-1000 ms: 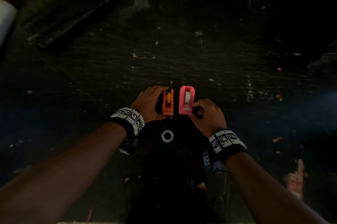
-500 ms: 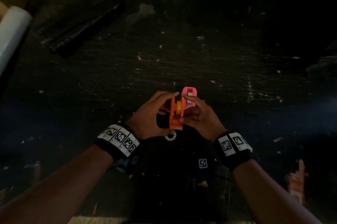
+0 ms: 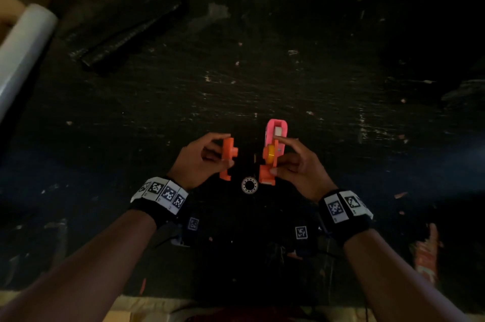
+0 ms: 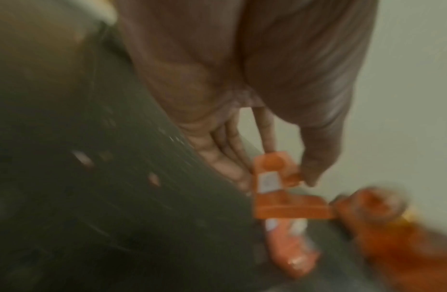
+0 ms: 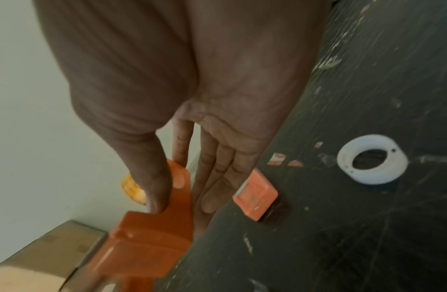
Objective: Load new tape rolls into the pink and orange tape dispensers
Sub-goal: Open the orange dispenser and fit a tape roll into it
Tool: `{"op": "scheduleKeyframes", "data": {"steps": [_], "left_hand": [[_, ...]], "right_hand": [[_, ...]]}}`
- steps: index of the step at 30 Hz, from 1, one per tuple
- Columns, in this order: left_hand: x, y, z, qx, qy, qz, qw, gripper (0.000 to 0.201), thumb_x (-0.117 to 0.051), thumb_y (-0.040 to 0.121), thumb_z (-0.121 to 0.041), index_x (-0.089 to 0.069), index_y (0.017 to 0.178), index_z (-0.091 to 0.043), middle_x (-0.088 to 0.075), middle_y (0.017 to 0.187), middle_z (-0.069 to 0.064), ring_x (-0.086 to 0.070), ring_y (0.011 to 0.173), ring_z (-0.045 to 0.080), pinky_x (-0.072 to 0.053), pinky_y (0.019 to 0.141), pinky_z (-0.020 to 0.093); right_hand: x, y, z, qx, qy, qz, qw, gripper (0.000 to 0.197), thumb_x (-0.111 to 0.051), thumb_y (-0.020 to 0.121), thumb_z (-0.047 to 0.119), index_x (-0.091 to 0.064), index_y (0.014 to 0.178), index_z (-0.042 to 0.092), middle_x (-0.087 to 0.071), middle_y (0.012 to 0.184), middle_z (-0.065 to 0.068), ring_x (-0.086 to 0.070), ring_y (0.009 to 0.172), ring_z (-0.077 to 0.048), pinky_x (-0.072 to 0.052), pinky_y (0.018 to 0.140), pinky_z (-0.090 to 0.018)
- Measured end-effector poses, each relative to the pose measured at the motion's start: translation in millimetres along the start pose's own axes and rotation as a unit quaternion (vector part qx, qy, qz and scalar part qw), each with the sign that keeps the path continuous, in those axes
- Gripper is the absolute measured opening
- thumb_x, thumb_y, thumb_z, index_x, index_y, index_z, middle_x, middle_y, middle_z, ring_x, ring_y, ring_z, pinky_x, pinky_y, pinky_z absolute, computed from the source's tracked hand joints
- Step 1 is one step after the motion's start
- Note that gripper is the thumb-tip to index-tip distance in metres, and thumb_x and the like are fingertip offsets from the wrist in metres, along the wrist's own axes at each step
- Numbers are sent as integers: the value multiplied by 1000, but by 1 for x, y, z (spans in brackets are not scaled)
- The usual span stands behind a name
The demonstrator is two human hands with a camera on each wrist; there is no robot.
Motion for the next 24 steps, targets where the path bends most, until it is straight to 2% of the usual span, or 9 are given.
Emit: {"op": "scheduleKeyframes", "data": {"steps": [2, 5, 8, 11, 14, 17, 19, 22, 24], "left_hand": [[8, -2, 17, 2, 123, -13, 992, 67, -88, 77, -22, -58, 134, -37, -69, 110, -9, -70, 96, 5, -59, 85, 26], [9, -5, 44, 34, 257, 8, 966, 70, -86, 78, -29, -53, 139, -40, -57, 126, -1, -67, 102, 16, -59, 90, 37], [7, -10, 56, 64, 303, 26, 951, 74, -84, 79, -33, -49, 143, -41, -52, 133, 2, -63, 109, 21, -56, 95, 41], [5, -15, 46, 28, 315, -2, 949, 81, -85, 75, -42, -46, 146, -40, -47, 139, 1, -55, 124, 22, -51, 104, 43], [-5, -17, 7, -32, 138, -15, 990, 70, -85, 77, -39, -55, 140, -35, -60, 131, -2, -65, 116, 11, -55, 103, 38], [-32, -16, -30, -14, -58, 66, 996, 57, -84, 82, -25, -62, 135, -30, -72, 120, -1, -73, 108, 9, -57, 99, 34], [-45, -13, -43, -20, -110, 81, 990, 53, -85, 82, -18, -65, 130, -25, -75, 117, 1, -74, 108, 14, -58, 97, 33], [-50, -11, -46, -32, -123, 51, 991, 41, -85, 80, -5, -72, 118, -12, -78, 108, 5, -75, 103, 18, -59, 94, 32], [-48, -11, -42, -29, -126, 34, 991, 37, -85, 78, -1, -73, 112, -11, -79, 105, 6, -76, 100, 17, -59, 94, 31]], "right_hand": [[4, -3, -2, -4, -3, -9, 1000, 74, -78, 81, -3, -48, 142, 29, -72, 112, 4, -71, 102, -6, -57, 88, -24], [8, -6, -4, 0, -15, -16, 1000, 76, -79, 81, -1, -47, 145, 25, -72, 113, 4, -72, 102, -7, -57, 91, -28], [7, -8, -6, 5, -20, -19, 1000, 77, -80, 80, -1, -47, 146, 23, -71, 114, 3, -72, 102, -8, -58, 92, -30], [6, -10, -8, 9, -14, -19, 1000, 77, -80, 80, -1, -47, 145, 24, -73, 111, -4, -73, 102, -11, -57, 93, -31], [-1, -11, -7, 9, -9, -7, 1000, 76, -79, 80, -3, -48, 143, 27, -74, 109, -5, -73, 102, -12, -58, 92, -30], [-10, -11, -5, 12, -2, 8, 1000, 77, -78, 80, -6, -48, 140, 31, -74, 110, -5, -73, 102, -14, -59, 90, -29], [-15, -11, -6, 12, 5, 12, 1000, 77, -77, 79, -8, -50, 139, 32, -75, 108, -6, -73, 102, -14, -59, 87, -29], [-18, -12, -8, 8, 9, 21, 1000, 78, -77, 80, -8, -49, 143, 27, -74, 111, -8, -73, 104, -16, -59, 90, -32], [-14, -14, -10, 7, 4, 15, 1000, 78, -78, 79, -7, -48, 144, 27, -73, 112, -7, -73, 103, -15, -59, 90, -31]]}}
Point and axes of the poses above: each hand's wrist, its own y-axis towards the middle knuckle, its own x-axis out of the back of the hand, z = x × y, the point moved 6 cm from there along y, towards the middle knuckle
